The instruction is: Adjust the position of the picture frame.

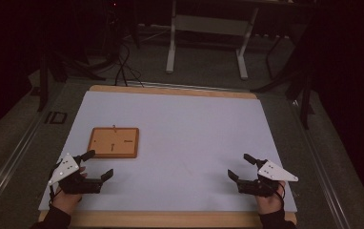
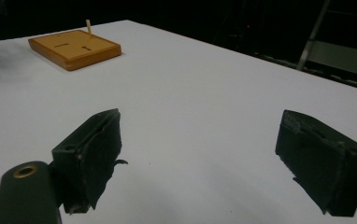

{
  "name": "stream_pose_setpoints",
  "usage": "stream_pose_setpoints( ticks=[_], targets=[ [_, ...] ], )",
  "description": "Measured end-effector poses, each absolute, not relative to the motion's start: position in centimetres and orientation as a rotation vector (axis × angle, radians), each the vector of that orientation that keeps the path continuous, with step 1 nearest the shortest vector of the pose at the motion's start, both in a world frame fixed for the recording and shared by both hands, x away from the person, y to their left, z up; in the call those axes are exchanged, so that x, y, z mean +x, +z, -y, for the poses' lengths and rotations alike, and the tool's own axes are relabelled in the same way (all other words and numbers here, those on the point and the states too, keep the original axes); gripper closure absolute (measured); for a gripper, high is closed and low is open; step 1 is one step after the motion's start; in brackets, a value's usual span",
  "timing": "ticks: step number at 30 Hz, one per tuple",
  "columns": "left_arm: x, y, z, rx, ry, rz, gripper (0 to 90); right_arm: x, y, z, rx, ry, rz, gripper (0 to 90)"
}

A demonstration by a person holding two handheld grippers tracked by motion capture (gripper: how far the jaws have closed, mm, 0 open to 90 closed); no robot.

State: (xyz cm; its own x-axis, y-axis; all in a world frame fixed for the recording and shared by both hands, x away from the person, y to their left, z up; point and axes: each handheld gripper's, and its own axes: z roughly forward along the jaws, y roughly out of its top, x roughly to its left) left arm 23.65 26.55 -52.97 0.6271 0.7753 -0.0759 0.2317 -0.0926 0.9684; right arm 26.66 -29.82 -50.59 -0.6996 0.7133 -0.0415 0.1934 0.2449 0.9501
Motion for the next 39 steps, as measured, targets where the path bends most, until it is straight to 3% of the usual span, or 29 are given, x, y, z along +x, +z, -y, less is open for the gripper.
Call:
stream_pose_setpoints(
  ticks=[8, 22, 39],
  targets=[
    [23.7, -53.0, -26.3, 1.647, 0.503, -0.810, 0.6, 26.5, -50.4, 29.7, 0.816, 1.435, -2.041, 14.1],
    [23.5, -49.3, -24.5, 1.636, 0.417, -0.715, 0.5, 26.5, -50.3, 29.5, 0.840, 1.465, -2.045, 13.1],
    [29.9, -49.0, -26.2, 1.676, 0.479, -0.880, 4.9, 26.2, -50.0, 29.3, 0.828, 1.506, -2.041, 13.6]
  ],
)
